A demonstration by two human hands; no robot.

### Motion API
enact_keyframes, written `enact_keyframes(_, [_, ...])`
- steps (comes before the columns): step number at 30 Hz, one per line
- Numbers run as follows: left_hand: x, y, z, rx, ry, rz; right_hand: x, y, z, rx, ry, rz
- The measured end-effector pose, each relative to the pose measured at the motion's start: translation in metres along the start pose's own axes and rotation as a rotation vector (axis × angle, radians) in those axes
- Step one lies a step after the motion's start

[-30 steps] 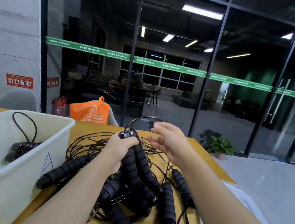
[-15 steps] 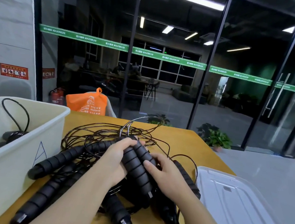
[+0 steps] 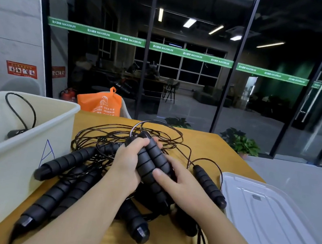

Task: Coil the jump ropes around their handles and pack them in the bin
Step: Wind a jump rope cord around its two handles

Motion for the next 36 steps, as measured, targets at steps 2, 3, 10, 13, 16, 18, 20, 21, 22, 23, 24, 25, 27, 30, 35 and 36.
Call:
enact_keyframes(2, [0.0, 0.004, 0.002, 0.065, 0.008, -0.065, 0.001, -0.002, 0.0, 0.086, -0.052, 0.046])
enact_keyframes(3, [0.001, 0.005, 0.002, 0.102, 0.007, -0.085, 0.0, -0.003, -0.001, 0.154, -0.066, 0.069])
enact_keyframes(10, [0.008, 0.002, -0.005, 0.059, 0.024, -0.18, 0.0, -0.005, 0.007, 0.484, 0.109, 0.075])
enact_keyframes(13, [0.026, 0.02, -0.006, -0.38, 0.184, -0.512, 0.0, 0.001, 0.022, 0.478, 0.104, 0.027])
enact_keyframes(16, [0.049, 0.041, -0.013, -0.624, 0.179, -0.879, 0.002, 0.009, 0.036, 0.439, 0.057, 0.002])
enact_keyframes(18, [0.052, 0.052, -0.012, -0.82, 0.184, -0.999, 0.003, 0.011, 0.042, 0.423, 0.036, 0.017])
enact_keyframes(20, [0.043, 0.056, -0.008, -1.072, 0.22, -1.03, 0.004, 0.011, 0.043, 0.388, 0.025, 0.047])
enact_keyframes(21, [0.036, 0.056, -0.005, -1.158, 0.225, -1.019, 0.004, 0.011, 0.041, 0.366, 0.022, 0.069])
enact_keyframes(22, [0.029, 0.056, -0.002, -1.2, 0.214, -0.999, 0.003, 0.01, 0.039, 0.343, 0.018, 0.094])
enact_keyframes(23, [0.027, 0.055, -0.001, -1.2, 0.186, -0.966, 0.003, 0.008, 0.036, 0.312, 0.009, 0.12])
enact_keyframes(24, [0.026, 0.055, -0.001, -1.17, 0.161, -0.937, 0.002, 0.006, 0.033, 0.267, 0.001, 0.143])
enact_keyframes(25, [0.028, 0.055, -0.003, -1.139, 0.145, -0.924, 0.002, 0.006, 0.03, 0.204, -0.007, 0.154])
enact_keyframes(27, [0.033, 0.055, -0.006, -1.094, 0.156, -0.921, 0.0, 0.004, 0.025, 0.039, -0.035, 0.152])
enact_keyframes(30, [0.045, 0.057, -0.009, -0.987, 0.213, -0.943, 0.0, 0.006, 0.013, -0.307, -0.136, 0.1])
enact_keyframes(35, [0.052, 0.056, -0.012, -0.855, 0.209, -0.991, 0.018, -0.001, -0.021, -1.209, -0.518, -0.126])
enact_keyframes(36, [0.049, 0.054, -0.012, -0.865, 0.195, -0.98, 0.02, -0.009, -0.023, -1.316, -0.589, -0.117])
Point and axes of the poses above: each hand's wrist, its own x-axis away from the middle knuckle, its own z-axis out of the back of the hand, y = z × x, the point moved 8 cm from there along -x, towards the middle knuckle, and after that the axes turned 12 degrees about z, right-handed, at the moved point
